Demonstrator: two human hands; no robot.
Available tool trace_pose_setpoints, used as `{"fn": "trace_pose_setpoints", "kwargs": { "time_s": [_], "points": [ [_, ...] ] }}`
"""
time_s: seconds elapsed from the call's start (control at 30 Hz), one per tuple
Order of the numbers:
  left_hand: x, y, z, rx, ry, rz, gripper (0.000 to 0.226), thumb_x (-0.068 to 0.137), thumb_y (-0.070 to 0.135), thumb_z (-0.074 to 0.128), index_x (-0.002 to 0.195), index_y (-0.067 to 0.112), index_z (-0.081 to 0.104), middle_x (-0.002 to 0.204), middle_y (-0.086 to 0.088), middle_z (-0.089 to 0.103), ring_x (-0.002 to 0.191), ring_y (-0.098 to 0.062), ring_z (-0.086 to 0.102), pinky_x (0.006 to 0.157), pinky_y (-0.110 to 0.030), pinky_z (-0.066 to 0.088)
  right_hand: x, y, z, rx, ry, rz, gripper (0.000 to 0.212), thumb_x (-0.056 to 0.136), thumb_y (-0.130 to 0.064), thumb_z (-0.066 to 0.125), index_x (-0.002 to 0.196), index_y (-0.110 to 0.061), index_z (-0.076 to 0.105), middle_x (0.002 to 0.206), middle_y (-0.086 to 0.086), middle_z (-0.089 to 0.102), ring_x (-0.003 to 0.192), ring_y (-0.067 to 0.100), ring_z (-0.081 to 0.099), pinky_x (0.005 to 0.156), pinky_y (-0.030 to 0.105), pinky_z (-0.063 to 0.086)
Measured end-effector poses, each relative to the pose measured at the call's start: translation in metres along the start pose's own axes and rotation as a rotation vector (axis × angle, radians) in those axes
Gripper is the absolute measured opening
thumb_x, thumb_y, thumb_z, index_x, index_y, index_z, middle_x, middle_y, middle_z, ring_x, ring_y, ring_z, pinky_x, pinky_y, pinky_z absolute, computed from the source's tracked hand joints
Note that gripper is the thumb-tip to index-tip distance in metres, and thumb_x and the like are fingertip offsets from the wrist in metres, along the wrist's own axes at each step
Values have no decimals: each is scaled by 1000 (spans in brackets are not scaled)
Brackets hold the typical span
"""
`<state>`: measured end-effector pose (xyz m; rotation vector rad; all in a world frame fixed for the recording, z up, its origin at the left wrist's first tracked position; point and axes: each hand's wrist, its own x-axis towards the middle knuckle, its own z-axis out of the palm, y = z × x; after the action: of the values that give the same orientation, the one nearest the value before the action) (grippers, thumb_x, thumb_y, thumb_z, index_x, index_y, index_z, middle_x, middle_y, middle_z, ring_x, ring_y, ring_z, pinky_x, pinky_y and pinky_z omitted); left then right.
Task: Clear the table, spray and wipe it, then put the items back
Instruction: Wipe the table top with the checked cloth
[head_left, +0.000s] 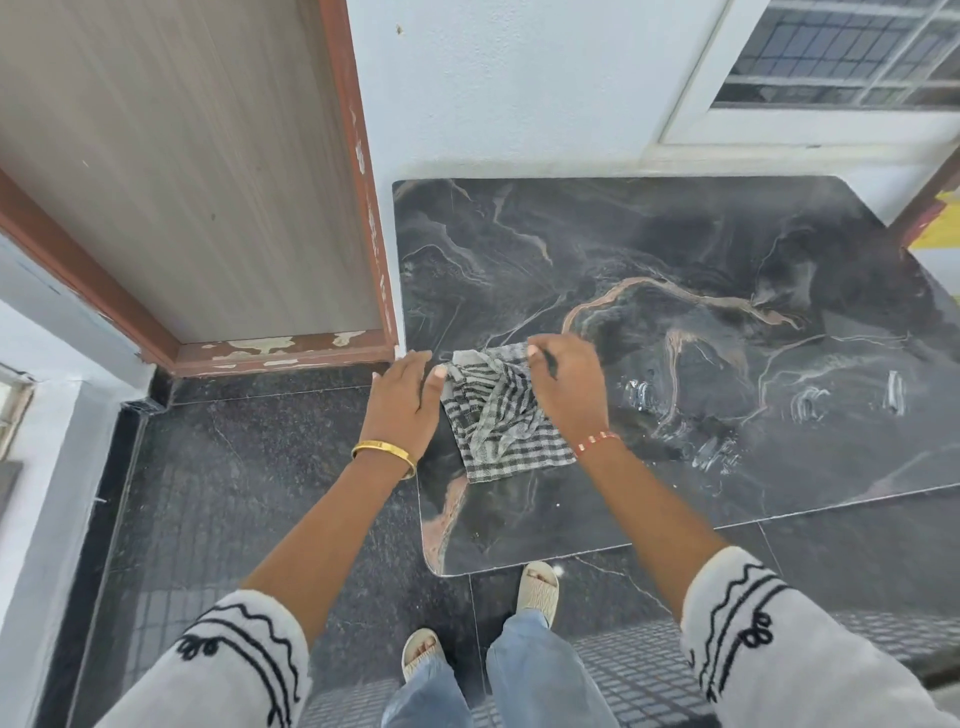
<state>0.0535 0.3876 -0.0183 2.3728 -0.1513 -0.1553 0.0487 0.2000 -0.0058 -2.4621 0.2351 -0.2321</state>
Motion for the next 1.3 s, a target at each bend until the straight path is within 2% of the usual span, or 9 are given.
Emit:
{"fn": "trace_pose_setpoints", "kwargs": {
  "time_s": [0.07, 0.13, 0.23, 0.37, 0.5, 0.7, 0.8, 1.07, 1.3],
  "points": [
    [0, 3, 6, -3, -8, 13, 49, 98, 36, 27, 135, 7, 42, 143, -12, 43, 137, -24, 33, 117, -40, 14, -12, 6, 23, -231, -229, -311, 38, 91, -30, 48, 124, -14, 60, 128, 13, 58, 123, 30, 49, 108, 47, 36],
    [-2, 3, 10, -10, -4, 7, 46, 98, 32, 29, 135, 8, 42, 143, -11, 43, 137, -24, 33, 117, -42, 13, -20, 15, 41, -437, -361, -448, 54, 90, -48, 34, 136, -25, 48, 145, 12, 43, 137, 32, 36, 113, 51, 23],
    [-6, -1, 11, -1, -10, 1, 50, 97, 37, 26, 134, 9, 42, 143, -10, 44, 136, -24, 34, 116, -39, 13, -26, 21, 50, -500, -392, -329, 70, 82, -63, 10, 146, -37, 24, 157, 1, 20, 147, 23, 12, 117, 48, 5],
    [-15, -13, 10, 13, -14, -41, 54, 96, 41, 24, 136, 10, 41, 145, -9, 41, 137, -23, 33, 117, -40, 12, -30, 10, 59, -546, -347, -211, 63, 89, -62, 16, 147, -39, 14, 159, 0, 13, 147, 24, 5, 116, 54, 4],
    [-26, -22, 8, 13, 1, -34, 61, 90, 44, 19, 135, 9, 42, 143, -10, 43, 136, -24, 35, 118, -45, 16, -58, -9, 74, -539, -309, -179, 66, 85, -57, 10, 146, -35, 24, 156, 7, 23, 145, 33, 14, 112, 61, 12],
    [-42, -20, 14, -8, -19, -43, 56, 93, 41, 21, 133, 10, 44, 140, -9, 46, 134, -24, 37, 117, -47, 14, -102, -11, 76, -526, -271, -363, 53, 86, -54, 33, 129, -32, 53, 145, 9, 44, 135, 33, 38, 105, 62, 31],
    [-43, -8, 17, -25, -9, -59, 47, 98, 34, 26, 134, 10, 42, 142, -9, 45, 135, -24, 36, 119, -45, 13, -116, 2, 67, -535, -300, -460, 51, 87, -57, 33, 128, -35, 53, 145, 9, 44, 136, 32, 38, 106, 60, 31],
    [-43, 29, 35, -18, 23, -72, 69, 86, 49, 16, 136, 9, 40, 145, -10, 40, 139, -23, 30, 119, -45, 12, -129, 43, 33, -507, -342, -611, 54, 87, -57, 33, 136, -37, 43, 146, 7, 44, 136, 30, 39, 106, 58, 28],
    [-51, 71, 67, 7, 13, -80, 51, 97, 38, 24, 136, 8, 40, 145, -11, 41, 140, -24, 27, 119, -47, 9, -120, 88, -6, -455, -387, -571, 54, 86, -56, 34, 135, -37, 45, 145, 6, 45, 136, 29, 40, 106, 58, 30]
  ]
}}
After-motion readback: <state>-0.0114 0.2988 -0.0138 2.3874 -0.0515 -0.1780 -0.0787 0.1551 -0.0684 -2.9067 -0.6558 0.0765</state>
